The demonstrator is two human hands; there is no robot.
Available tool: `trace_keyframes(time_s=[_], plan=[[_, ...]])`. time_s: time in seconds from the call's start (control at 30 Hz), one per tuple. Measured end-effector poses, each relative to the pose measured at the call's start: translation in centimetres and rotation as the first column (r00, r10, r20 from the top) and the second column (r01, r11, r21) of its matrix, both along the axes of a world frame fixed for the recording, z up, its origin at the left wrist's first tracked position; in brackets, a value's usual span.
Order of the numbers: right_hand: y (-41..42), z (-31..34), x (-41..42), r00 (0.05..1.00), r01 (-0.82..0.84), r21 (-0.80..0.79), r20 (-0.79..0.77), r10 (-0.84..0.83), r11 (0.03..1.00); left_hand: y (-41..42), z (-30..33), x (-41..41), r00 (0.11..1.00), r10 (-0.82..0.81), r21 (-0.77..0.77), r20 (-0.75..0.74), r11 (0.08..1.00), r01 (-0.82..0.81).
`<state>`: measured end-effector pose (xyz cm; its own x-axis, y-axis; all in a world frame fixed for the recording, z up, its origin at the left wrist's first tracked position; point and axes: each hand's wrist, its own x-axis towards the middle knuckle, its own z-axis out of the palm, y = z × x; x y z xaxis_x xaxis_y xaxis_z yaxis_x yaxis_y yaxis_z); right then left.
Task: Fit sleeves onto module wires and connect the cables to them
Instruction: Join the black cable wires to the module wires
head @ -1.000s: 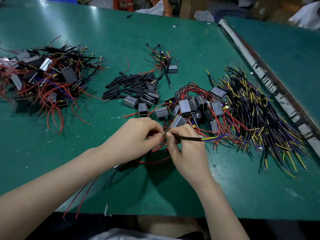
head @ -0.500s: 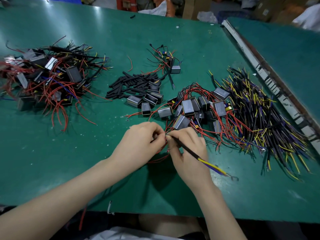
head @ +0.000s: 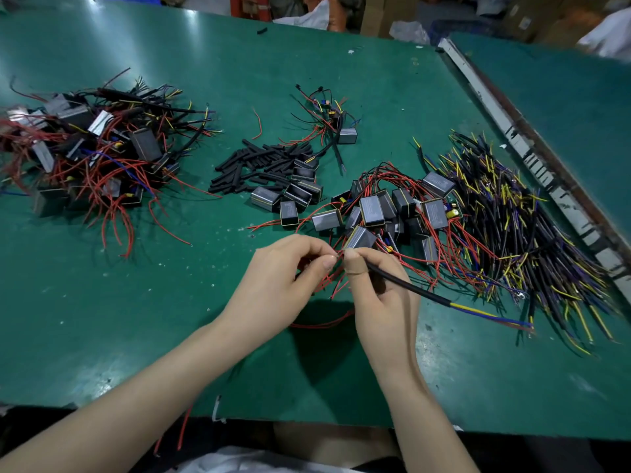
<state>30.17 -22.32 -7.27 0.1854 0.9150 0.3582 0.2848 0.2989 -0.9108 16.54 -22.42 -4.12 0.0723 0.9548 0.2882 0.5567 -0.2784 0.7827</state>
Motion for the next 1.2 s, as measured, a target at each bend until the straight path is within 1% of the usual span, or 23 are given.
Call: trace_keyframes(time_s=[0.07,0.17,0.3,0.4,0.53,0.67,0.8,0.93,1.03,1.2], plan=[[0.01,-0.06,-0.20,0.996,-0.020,-0.042,-0.093,0.016,0.999,0.06,0.03,0.06,0.994,0.008,-0.049,0.113,0.999,-0.002],[-0.08,-0.02,-0.30,0.986,-0.061,-0.039,-0.157,0.054,0.997,0.25,0.05,0.16,0.952,0.055,-0.156,0.301,0.988,-0.008],[-0.04,0.21,-0.37,0.985,-0.080,-0.002,-0.154,0.079,0.997,0.23,0.14,0.34,0.884,0.062,-0.195,0.464,0.980,0.034],[-0.07,0.30,-0.47,0.984,-0.092,0.003,-0.150,0.092,0.996,0.11,0.13,0.46,0.842,0.055,-0.200,0.536,0.978,0.063],[-0.12,0.34,-0.56,0.981,-0.121,0.006,-0.151,0.120,0.993,0.04,-0.04,0.58,0.816,0.062,-0.185,0.575,0.981,0.055],[-0.06,0.45,-0.18,0.984,-0.156,0.044,-0.081,0.159,0.987,0.04,-0.23,0.77,0.808,0.065,-0.180,0.586,0.982,0.052],[0.20,0.61,0.08,0.986,-0.168,0.058,0.007,0.168,0.984,0.09,-0.45,0.56,0.782,0.055,-0.164,0.621,0.985,0.060],[0.14,0.50,0.28,0.978,-0.208,0.058,-0.021,0.209,0.976,0.09,-0.52,0.28,0.799,0.019,-0.163,0.601,0.982,0.099],[0.02,0.32,0.29,0.981,-0.190,0.062,-0.023,0.192,0.980,0.05,-0.39,0.23,0.808,0.013,-0.165,0.590,0.981,0.104],[-0.34,0.11,-0.05,0.988,-0.150,0.084,-0.020,0.152,0.985,-0.02,-0.50,0.62,0.834,0.026,-0.149,0.551,0.987,0.067]])
